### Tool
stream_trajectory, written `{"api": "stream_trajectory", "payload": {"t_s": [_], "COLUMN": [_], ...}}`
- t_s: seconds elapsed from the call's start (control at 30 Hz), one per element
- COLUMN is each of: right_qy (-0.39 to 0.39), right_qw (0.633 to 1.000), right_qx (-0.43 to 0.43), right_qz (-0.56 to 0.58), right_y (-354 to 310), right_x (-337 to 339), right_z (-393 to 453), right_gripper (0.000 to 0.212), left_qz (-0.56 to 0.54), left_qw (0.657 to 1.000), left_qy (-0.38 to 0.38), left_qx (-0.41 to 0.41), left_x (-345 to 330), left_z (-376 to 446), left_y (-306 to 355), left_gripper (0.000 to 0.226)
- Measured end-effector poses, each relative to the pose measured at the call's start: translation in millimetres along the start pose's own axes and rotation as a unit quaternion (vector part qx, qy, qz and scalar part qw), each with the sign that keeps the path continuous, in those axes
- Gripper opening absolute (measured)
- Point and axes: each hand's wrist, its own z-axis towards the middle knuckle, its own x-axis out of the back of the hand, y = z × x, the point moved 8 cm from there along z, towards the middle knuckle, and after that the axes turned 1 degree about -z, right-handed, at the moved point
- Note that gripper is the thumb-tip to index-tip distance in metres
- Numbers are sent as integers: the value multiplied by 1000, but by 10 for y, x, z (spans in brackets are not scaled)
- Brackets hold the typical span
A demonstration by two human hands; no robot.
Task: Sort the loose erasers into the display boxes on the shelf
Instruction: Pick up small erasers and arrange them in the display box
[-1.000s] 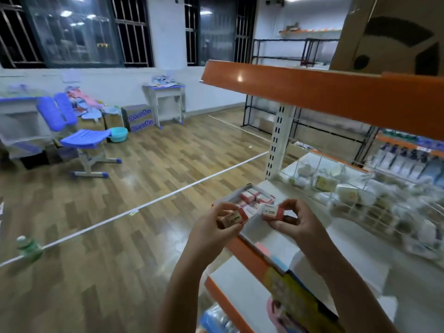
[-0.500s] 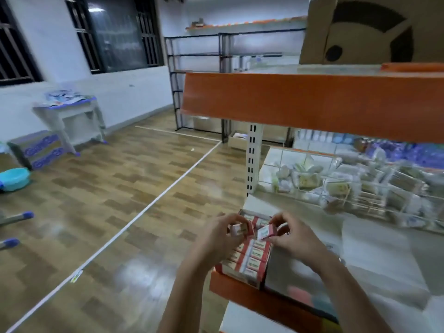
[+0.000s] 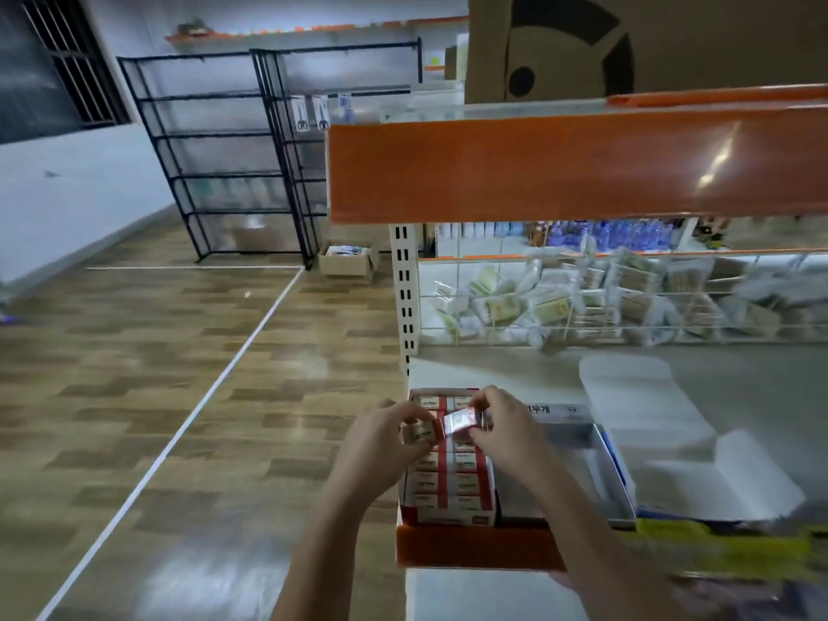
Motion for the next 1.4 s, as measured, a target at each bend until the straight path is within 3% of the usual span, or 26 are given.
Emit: {"api": "stream_trajectory", "payload": {"t_s": [0.13, 0.3, 0.53, 1.1, 1.27, 1.4], "right_qy": [40, 32, 57, 47, 30, 63], "right_qw": [998, 995, 988, 992, 997, 997], "right_qx": [17, 43, 81, 79, 58, 44], "right_qz": [-47, -80, -121, -87, -30, -14], "right_y": [-38, -96, -185, -74, -72, 31], "right_x": [9, -30, -41, -50, 91, 458], "right_z": [-20, -1, 37, -24, -80, -275], "right_gripper": [36, 38, 26, 19, 20, 22], "left_qz": [86, 118, 154, 167, 151, 130], "left_qw": [996, 993, 987, 984, 988, 990], "left_qy": [8, 26, 44, 59, 10, -17], "left_qx": [6, -4, -2, 1, -3, -60], "left_x": [16, -45, -100, -262, -226, -145], "left_z": [-10, -40, -19, 82, 101, 158], "left_y": [-17, 15, 78, -22, 0, 368], "left_gripper": [33, 35, 36, 23, 30, 30]}}
